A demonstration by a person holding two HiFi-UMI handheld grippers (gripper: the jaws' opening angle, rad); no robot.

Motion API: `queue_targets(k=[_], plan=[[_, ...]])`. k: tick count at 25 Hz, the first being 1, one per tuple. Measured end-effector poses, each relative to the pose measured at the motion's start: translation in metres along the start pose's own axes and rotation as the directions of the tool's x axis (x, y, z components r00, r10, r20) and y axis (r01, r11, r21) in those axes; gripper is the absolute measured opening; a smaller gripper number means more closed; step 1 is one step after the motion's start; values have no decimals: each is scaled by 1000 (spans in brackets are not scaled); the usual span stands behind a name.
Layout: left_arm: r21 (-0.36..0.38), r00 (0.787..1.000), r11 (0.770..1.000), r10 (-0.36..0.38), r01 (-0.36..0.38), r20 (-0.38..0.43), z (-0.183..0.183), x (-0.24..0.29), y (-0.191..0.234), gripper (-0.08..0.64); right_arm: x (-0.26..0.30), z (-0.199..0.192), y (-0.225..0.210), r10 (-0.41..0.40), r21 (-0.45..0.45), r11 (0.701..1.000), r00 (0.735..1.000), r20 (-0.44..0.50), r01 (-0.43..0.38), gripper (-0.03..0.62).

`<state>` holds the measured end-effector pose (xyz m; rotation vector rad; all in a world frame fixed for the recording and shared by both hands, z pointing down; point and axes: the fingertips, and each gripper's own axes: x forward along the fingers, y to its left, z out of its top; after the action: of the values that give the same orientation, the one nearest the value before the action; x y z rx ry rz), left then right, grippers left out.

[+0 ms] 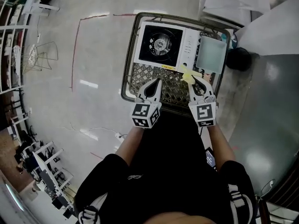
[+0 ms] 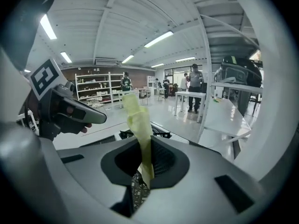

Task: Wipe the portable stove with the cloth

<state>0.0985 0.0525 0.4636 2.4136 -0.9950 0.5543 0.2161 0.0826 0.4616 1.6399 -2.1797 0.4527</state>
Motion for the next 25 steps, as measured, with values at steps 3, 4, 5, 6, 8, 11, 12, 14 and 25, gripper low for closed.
queue_targets(k=[3,4,5,6,8,11,12,14,25], plan=[[8,999,1000,-30,30,-24,-2,23,6,18,20,-7,-20,-43,7,999,998,-35,44,23],[11,999,999,-42,43,-34,-3,30,7,18,27,-8,-25,-55,7,998,997,-49,56,23],[11,997,998,-56,57,-43,-3,36,8,18,32,-9,-30,-68,6,998,996,-64,68,23],[10,996,997,-71,72,-50,-3,43,8,18,37,-9,-36,-81,5,997,994,-78,82,23],[8,993,995,-101,102,-58,1,56,9,18,49,-8,-48,-106,7,994,989,-102,107,23],[15,987,990,-142,143,-71,2,83,15,18,73,-5,-71,-137,15,990,982,-128,140,23],[19,985,987,-155,157,-78,1,94,16,18,83,-4,-80,-146,17,989,980,-136,150,23],[27,979,983,-181,184,-92,-1,111,18,18,102,-6,-96,-160,20,986,975,-155,165,23],[18,979,984,-173,176,-107,5,141,41,18,188,-32,-176,-226,38,969,941,-253,243,23]])
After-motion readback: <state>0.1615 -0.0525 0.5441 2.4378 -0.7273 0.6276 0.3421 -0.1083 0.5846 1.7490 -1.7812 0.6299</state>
